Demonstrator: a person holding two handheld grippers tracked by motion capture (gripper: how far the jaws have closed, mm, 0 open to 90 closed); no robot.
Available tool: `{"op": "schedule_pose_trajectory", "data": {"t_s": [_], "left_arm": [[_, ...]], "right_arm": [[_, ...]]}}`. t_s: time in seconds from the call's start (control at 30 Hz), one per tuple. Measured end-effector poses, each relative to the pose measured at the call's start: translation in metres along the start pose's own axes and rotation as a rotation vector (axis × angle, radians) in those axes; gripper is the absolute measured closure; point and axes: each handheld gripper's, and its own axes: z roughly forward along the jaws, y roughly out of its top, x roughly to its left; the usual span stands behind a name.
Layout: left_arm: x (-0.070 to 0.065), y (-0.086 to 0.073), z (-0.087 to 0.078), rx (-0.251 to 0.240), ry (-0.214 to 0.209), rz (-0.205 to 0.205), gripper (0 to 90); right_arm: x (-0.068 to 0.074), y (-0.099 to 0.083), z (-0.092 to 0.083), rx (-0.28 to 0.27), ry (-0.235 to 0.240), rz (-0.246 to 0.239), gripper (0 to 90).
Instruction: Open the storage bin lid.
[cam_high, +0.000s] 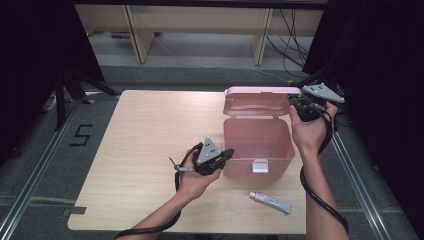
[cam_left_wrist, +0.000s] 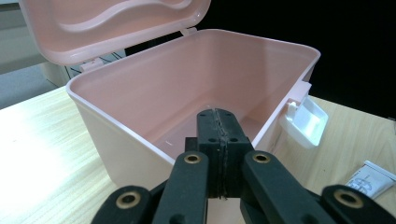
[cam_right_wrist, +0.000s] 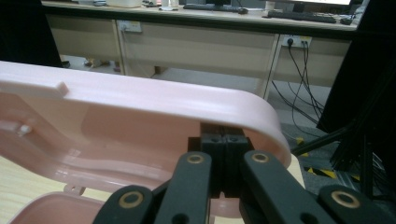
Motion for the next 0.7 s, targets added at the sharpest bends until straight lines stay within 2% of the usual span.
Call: {"op": "schedule_pose_trajectory", "data": {"t_s": [0.43, 0.5, 0.53, 0.7], "left_arm": [[0.0, 0.0, 0.0, 0.003, -0.001, 0.004, 89.4], [0.0, 0.0, 0.0, 0.002, -0.002, 0.003, 89.3], [0.0, 0.0, 0.0, 0.002, -0.002, 0.003, 89.3], [0.0, 0.0, 0.0, 0.003, -0.002, 0.006, 89.0]], "right_arm": [[-0.003, 0.008, 0.021, 0.018, -0.016, 0.014, 90.0], [-0.005, 0.008, 0.025, 0.014, -0.013, -0.009, 90.0], [-0.004, 0.009, 0.026, 0.019, -0.014, 0.011, 90.0], [-0.007, 0.008, 0.031, 0.019, -0.015, -0.01, 90.0]]}}
